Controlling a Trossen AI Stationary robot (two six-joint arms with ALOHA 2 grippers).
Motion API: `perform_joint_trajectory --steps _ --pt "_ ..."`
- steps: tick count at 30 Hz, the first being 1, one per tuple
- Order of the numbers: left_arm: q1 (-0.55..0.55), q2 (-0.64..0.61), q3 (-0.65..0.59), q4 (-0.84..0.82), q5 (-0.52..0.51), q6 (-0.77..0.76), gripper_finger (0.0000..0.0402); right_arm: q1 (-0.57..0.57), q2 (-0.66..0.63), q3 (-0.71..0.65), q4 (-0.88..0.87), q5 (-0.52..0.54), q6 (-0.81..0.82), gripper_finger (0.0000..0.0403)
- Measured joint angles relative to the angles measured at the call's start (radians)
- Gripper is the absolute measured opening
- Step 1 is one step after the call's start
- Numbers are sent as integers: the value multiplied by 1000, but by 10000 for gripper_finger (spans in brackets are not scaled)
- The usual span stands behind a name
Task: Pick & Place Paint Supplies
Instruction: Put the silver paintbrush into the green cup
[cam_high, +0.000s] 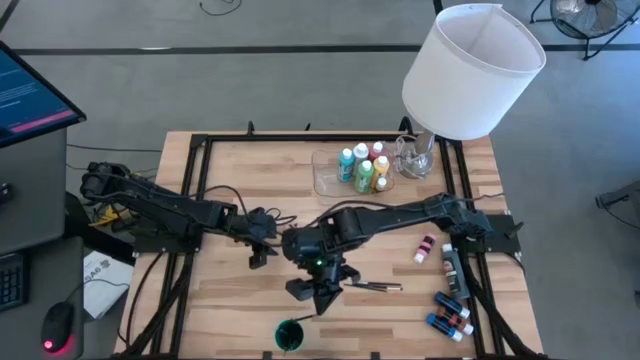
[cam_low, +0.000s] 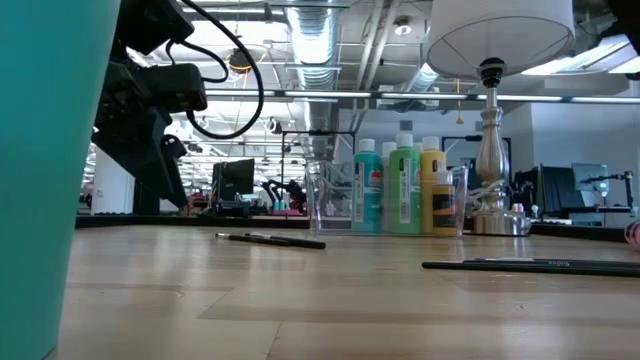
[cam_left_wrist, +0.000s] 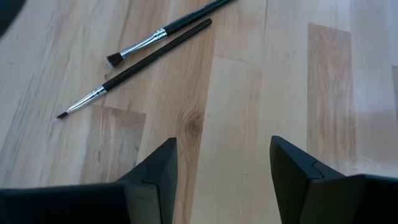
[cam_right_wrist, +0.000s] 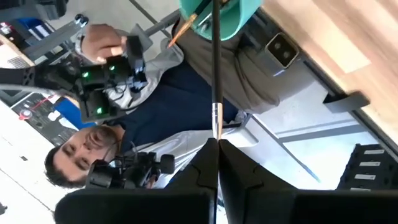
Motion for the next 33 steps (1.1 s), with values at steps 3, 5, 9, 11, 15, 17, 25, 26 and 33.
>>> perform_joint_trajectory --steps 3,5,9,11,15,17,25,26,33 --pt "0 0 0 -1 0 1 153 -3 -1 0 -15 -3 -13 0" --pt "0 0 0 -3 0 3 153 0 -3 0 -30 -6 -13 0" --pt "0 0 0 -4 0 3 153 7 -2 0 -39 -6 -8 0" --pt "0 0 0 -4 0 3 153 12 2 0 -42 -5 -5 0" --pt "0 0 0 -4 -1 3 153 17 17 0 -43 -3 4 0" --pt "0 0 0 -4 -1 3 153 18 16 0 -41 -7 6 0" --pt "0 0 0 -4 -1 3 153 17 16 -5 -36 1 6 0" --pt "0 0 0 -4 -1 3 153 17 16 -5 -31 1 6 0" --pt "0 0 0 -4 -1 4 153 16 16 -5 8 1 14 0"
